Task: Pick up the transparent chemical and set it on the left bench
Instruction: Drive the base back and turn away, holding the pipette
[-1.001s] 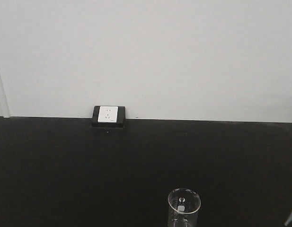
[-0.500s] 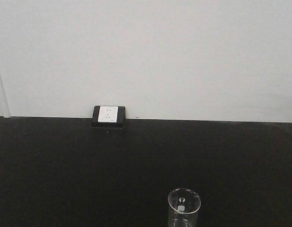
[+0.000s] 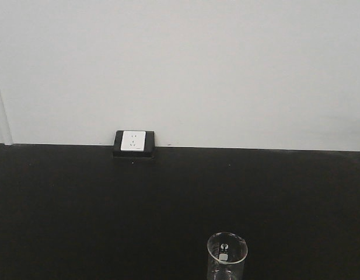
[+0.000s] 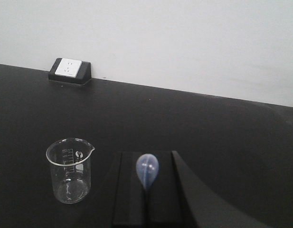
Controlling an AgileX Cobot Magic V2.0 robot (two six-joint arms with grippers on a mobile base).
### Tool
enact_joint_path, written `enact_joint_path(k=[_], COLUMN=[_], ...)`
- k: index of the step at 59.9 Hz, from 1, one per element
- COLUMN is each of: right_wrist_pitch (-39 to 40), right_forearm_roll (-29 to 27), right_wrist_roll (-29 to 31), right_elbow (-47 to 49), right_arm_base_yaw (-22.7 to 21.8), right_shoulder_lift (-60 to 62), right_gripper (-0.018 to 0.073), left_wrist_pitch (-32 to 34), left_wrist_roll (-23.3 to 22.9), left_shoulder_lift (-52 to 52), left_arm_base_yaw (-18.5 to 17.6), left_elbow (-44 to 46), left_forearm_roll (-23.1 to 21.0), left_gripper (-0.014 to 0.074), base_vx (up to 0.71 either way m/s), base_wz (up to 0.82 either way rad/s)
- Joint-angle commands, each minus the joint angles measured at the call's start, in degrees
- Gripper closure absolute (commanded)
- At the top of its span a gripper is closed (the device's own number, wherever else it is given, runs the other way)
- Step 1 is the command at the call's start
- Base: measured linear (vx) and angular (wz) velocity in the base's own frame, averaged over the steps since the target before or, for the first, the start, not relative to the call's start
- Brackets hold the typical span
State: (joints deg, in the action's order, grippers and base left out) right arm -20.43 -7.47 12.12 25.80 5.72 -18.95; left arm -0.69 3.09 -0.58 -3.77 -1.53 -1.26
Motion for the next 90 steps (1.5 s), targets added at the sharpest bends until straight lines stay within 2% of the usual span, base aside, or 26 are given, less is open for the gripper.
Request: enact_joint_path(k=[1, 34, 90], right_wrist_pitch=[4.66, 4.75, 4.75], right_forearm_roll=[0.09, 0.09, 0.09], right_wrist_roll=[0.19, 0.19, 0.19], right_elbow=[1.54, 1.54, 1.54], right_arm_base_yaw=[-0.22, -0.22, -0.22], right_shoulder_lift=[-0.37, -0.37, -0.37], right_gripper=[0.0562, 0.0562, 0.0562], left_wrist_pitch=[4.49, 4.49, 4.49], left_wrist_roll=[-0.45, -0.45, -0.45], left_shoulder_lift=[-1.1, -1.1, -1.1], left_arm_base_yaw=[-0.1, -0.1, -0.1], left_elbow=[-0.93, -0.93, -0.93], left_forearm_roll=[-0.04, -0.04, -0.04], left_gripper=[0.06, 0.06, 0.06], base_vx=[0.0, -0.01, -0.14], base_wz=[0.0, -0.04, -0.3])
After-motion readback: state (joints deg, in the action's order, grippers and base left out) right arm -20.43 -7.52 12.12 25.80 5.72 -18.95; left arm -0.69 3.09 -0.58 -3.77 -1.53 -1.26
